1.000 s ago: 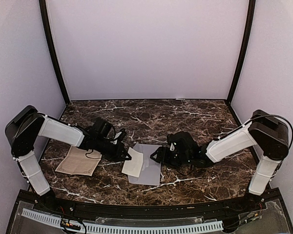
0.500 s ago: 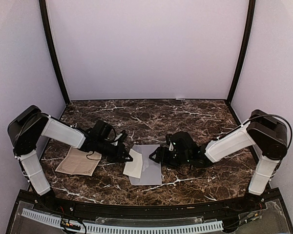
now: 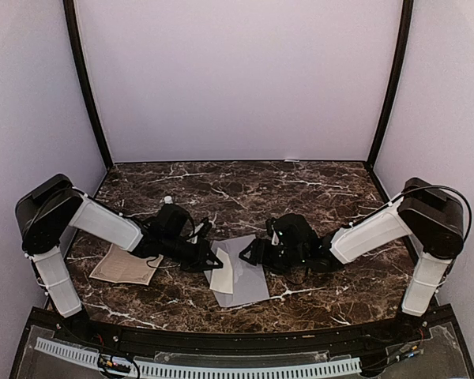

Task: Place the letter into the envelope and seal it
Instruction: Place the letter in the envelope.

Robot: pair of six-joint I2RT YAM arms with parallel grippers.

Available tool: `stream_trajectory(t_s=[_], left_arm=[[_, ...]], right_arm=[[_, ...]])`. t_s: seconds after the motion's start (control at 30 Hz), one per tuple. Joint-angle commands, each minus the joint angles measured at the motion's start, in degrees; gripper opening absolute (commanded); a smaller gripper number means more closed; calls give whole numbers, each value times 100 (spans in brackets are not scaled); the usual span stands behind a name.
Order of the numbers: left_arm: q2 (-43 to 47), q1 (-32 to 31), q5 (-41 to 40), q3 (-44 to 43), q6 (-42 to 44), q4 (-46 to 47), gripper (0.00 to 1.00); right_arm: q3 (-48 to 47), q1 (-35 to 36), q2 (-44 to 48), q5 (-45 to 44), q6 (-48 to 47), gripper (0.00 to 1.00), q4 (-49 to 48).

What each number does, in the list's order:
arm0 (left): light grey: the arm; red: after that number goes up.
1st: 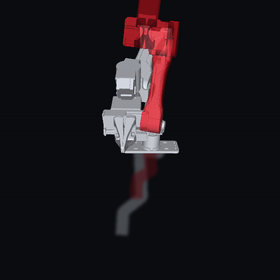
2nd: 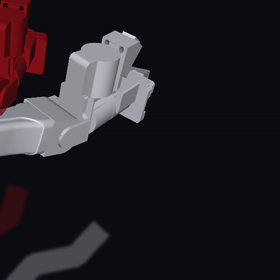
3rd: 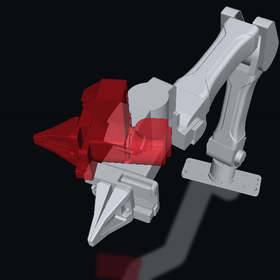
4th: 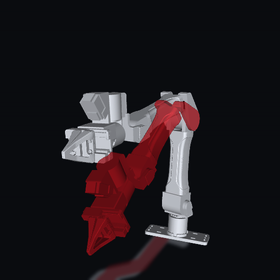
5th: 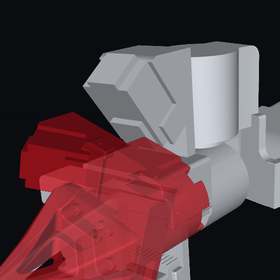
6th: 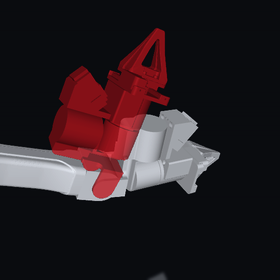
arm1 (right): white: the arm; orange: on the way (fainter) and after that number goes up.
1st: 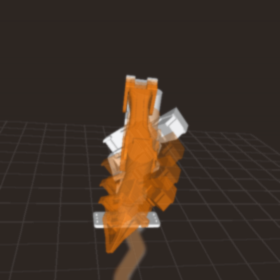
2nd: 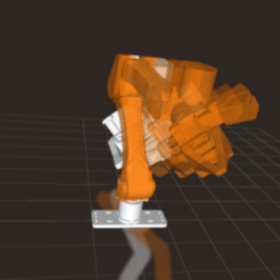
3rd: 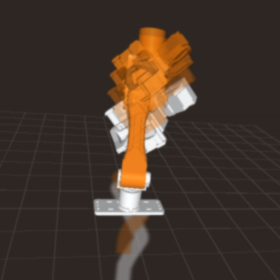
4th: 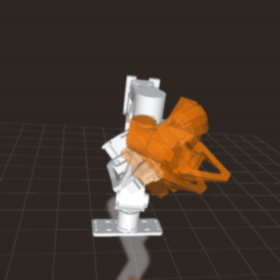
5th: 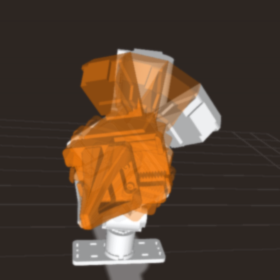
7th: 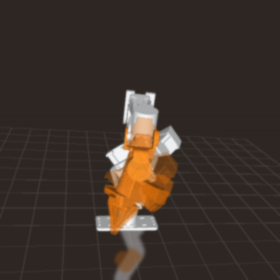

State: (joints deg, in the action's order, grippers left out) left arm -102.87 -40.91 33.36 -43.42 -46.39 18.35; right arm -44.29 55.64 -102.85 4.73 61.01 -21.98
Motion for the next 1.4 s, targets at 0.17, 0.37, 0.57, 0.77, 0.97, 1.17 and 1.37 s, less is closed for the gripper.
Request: stream_trajectory(t_s=[0.17,0.37,0.57,0.77,0.97,1.17,1.37], left_arm=[[152,-92,-647,-208,183,-384,10],[407,-84,-743,-292,491,-828,15],[321,-85,-519,-204,447,-751,14],[279,-85,-482,-200,482,-730,5],[156,-83,-345,-147,453,-627,0],[128,-84,-314,-145,436,-575,0],[267,-77,-476,-194,569,-831,15]], right_arm=[[173,78,22,7,171,58,-62],[442,64,99,13,307,41,-393],[787,39,108,270,497,23,-1300],[1027,-11,55,432,642,17,-1957],[1185,-28,9,570,730,17,-2598],[1203,-32,-3,562,776,3,-2677],[1218,-53,-8,471,887,0,-2456]])
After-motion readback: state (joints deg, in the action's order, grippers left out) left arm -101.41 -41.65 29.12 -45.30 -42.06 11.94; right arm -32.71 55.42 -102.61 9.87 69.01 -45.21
